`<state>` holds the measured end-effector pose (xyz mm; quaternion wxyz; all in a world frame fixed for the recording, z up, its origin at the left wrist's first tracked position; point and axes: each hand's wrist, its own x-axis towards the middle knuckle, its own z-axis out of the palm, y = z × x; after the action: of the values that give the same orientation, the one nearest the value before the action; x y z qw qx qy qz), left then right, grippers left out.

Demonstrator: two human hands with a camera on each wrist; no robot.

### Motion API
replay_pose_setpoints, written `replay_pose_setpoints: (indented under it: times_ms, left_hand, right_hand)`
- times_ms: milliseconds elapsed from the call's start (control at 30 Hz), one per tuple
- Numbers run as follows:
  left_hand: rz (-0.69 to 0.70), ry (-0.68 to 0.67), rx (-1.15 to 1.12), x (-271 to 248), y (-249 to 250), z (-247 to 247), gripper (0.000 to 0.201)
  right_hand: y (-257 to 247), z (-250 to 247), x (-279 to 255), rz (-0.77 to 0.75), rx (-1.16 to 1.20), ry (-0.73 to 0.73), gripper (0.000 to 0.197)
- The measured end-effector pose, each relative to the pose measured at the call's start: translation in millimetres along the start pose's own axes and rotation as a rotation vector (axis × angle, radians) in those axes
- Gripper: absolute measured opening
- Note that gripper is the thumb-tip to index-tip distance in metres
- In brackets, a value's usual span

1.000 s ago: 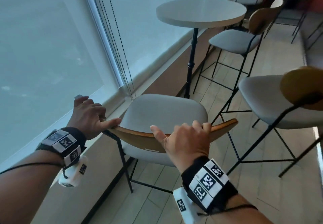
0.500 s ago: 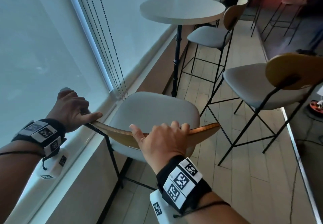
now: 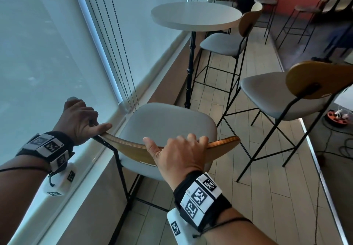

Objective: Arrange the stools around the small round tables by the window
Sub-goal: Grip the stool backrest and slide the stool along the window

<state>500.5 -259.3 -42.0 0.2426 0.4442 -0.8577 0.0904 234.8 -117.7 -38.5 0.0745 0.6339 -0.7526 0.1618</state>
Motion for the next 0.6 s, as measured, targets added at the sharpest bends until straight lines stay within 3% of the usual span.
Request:
replay_pose_setpoints:
  times_ms: [267,600]
  left_hand:
    - [0.005,0.003,0.002,-0.6,6.3,-3.7,0.070]
    - [-0.039,-0.086,-0.024,-4.2,14.8,-13.4,0.070]
  right_hand:
    - [0.8,0.0,-1.3,-0.008,0.035,0.013,0.087]
    - [6.3,-7.5,-2.1,-0.038,0.018,-0.177,0.090]
